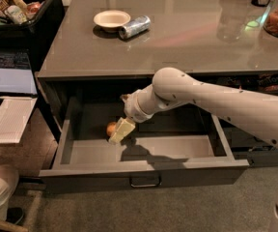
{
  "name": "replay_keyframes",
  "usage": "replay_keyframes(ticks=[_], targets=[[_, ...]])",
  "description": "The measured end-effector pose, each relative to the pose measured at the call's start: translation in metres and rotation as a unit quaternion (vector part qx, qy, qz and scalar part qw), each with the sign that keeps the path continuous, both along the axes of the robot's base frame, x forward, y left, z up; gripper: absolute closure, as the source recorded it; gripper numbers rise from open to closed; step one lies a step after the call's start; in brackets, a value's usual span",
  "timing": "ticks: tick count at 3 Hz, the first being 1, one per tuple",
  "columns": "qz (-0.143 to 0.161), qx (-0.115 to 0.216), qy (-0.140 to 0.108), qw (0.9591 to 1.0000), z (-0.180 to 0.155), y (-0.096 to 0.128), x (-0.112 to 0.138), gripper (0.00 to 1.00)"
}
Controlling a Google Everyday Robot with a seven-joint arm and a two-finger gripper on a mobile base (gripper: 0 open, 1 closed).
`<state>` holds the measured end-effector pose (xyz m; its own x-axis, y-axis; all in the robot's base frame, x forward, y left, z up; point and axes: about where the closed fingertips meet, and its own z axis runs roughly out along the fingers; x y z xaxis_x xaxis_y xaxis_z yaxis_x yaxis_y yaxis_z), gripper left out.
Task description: Pick orange from top drawer and place on counter
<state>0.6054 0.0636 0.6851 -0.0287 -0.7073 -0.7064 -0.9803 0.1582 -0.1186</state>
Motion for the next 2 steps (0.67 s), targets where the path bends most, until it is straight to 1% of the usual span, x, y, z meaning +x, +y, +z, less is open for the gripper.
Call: replay_keyframes(ticks=[1,2], targets=[[-0.006,-0.005,-0.003,1.0,-0.019,0.014,0.012,0.0],[-0.018,-0.016,0.0,0.9997,-0.038,0.016,0.022,0.0]])
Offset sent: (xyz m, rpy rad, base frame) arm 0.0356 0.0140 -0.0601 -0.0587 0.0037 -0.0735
